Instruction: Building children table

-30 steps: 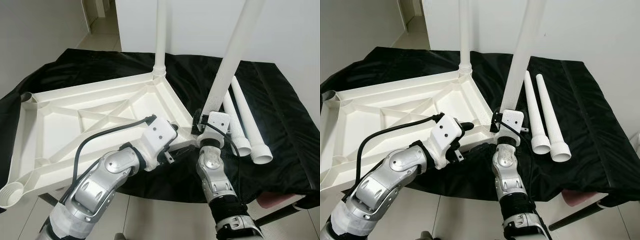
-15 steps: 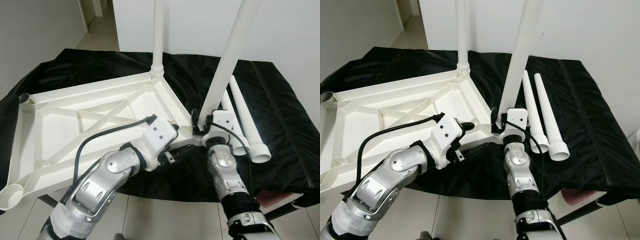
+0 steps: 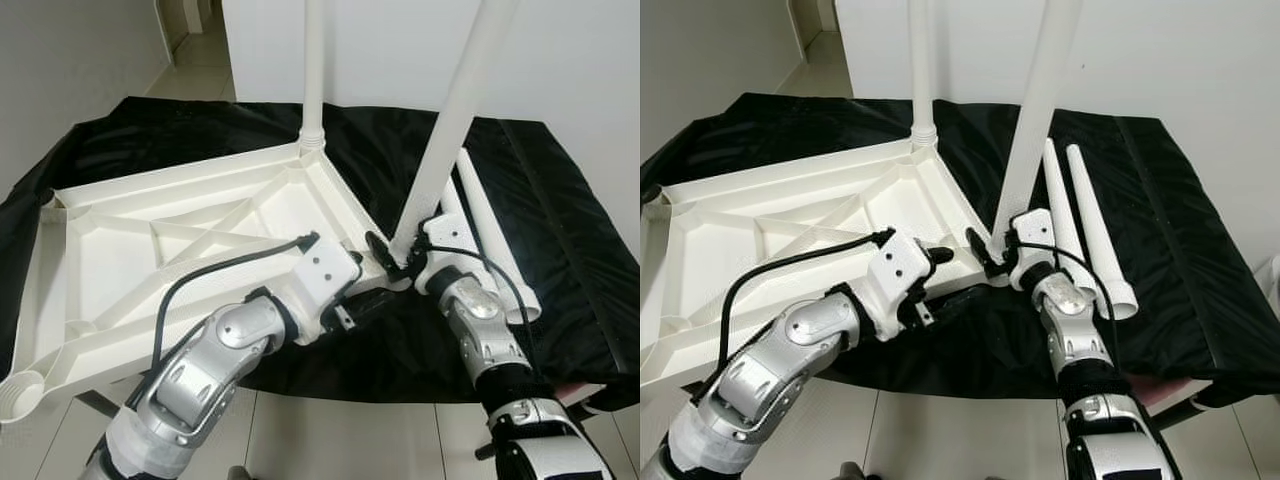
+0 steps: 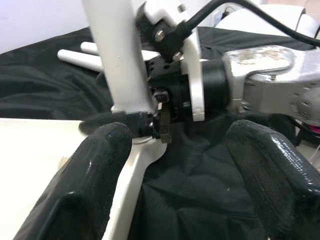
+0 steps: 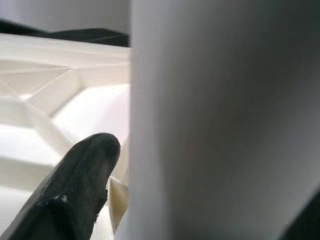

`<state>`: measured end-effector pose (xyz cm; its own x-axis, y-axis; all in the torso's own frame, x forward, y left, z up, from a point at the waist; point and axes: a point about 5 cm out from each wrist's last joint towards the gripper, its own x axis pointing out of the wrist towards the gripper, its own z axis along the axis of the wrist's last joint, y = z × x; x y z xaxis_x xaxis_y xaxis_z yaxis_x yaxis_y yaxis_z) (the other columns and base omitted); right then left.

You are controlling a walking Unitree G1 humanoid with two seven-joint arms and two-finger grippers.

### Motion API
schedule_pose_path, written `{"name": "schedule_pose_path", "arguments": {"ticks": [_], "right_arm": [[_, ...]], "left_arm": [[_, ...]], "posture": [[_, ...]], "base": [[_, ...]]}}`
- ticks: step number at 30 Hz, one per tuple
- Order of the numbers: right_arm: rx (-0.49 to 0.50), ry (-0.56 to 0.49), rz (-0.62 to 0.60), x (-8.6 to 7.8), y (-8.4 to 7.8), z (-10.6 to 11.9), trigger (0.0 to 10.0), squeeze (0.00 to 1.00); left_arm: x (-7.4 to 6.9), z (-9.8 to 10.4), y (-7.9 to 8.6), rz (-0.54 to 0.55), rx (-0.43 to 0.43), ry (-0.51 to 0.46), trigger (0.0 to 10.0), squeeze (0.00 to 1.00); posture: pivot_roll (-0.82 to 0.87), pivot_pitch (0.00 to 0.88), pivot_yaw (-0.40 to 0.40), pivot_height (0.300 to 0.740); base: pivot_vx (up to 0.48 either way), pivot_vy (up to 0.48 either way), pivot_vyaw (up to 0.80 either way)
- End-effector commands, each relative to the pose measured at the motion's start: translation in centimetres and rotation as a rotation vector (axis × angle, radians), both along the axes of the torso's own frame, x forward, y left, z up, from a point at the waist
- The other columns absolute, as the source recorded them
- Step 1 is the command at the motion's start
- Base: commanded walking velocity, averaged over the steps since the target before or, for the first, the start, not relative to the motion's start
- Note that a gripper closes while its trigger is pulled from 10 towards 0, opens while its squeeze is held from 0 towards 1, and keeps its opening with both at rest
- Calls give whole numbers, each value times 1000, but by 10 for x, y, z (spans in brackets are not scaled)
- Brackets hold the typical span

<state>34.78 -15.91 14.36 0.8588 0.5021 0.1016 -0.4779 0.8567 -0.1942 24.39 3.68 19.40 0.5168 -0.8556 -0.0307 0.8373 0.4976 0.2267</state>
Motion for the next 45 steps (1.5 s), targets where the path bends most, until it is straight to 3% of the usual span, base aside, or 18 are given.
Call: {"name": "schedule_pose_path", "arguments": {"ticks": [1,2,3,5,6,7,16,17,18,20,21,23,24,27,28,33,42,45], "right_arm": [[-18,7,55,2,1,1,10000,0],[-18,7,55,2,1,1,10000,0],[-33,16,90,4,-2,3,7961,0],[-43,23,116,6,-6,5,7882,0],[-51,28,134,7,-8,6,6118,0],[-59,26,141,8,-10,8,5255,0],[-50,30,189,11,-16,15,4392,0],[-39,34,201,11,-16,15,4039,0],[-36,37,210,11,-16,15,3059,0],[-34,38,216,11,-16,15,3059,0],[-26,41,219,11,-17,15,471,0],[-26,41,219,11,-17,15,471,0],[-24,47,217,11,-18,15,0,0],[-23,70,214,12,-20,11,0,0],[-20,88,209,12,-20,9,10000,0],[8,150,171,13,-19,-1,10000,0],[8,143,129,14,-13,-4,10000,0],[-12,124,-34,16,-13,-8,10000,0]], "left_arm": [[0,-5,-2,5,21,16,10000,0],[0,-5,-2,5,21,16,10000,0],[1,-4,-2,6,20,13,10000,0],[1,-4,-2,8,20,10,10000,0],[2,-3,-3,9,20,7,10000,0],[2,-3,-3,10,19,5,10000,0],[4,-2,-2,19,18,3,10000,0],[4,-2,-2,20,18,2,10000,0],[4,-2,-2,21,18,2,10000,0],[4,-2,-2,22,19,1,10000,0],[5,-1,-2,23,19,0,10000,0],[5,-1,-2,23,19,0,10000,0],[5,-1,-1,22,19,-1,10000,0],[5,0,-1,21,20,-4,10000,0],[5,0,-1,21,21,-5,10000,0],[4,0,-1,21,21,-4,10000,0],[4,-1,-2,18,22,-3,10000,0],[4,-1,-1,22,22,-4,10000,0]], "posture": [[-116,89,37,740],[-116,89,37,740],[-114,93,34,740],[-113,93,32,740],[-113,94,31,740],[-113,97,29,740],[-110,106,27,740],[-109,107,27,740],[-109,107,27,740],[-109,108,29,740],[-109,108,30,740],[-109,108,30,740],[-109,109,31,740],[-108,110,31,740],[-108,111,33,740],[-108,112,36,740],[-106,102,31,740],[-106,98,28,740]], "base": [[0,0,0],[0,0,0],[0,0,0],[0,0,0],[0,0,0],[0,0,0],[0,0,0],[0,0,0],[0,0,0],[0,0,0],[0,0,0],[0,0,0],[0,0,0],[0,0,0],[0,0,0],[0,0,0],[0,0,0],[0,0,0]]}}
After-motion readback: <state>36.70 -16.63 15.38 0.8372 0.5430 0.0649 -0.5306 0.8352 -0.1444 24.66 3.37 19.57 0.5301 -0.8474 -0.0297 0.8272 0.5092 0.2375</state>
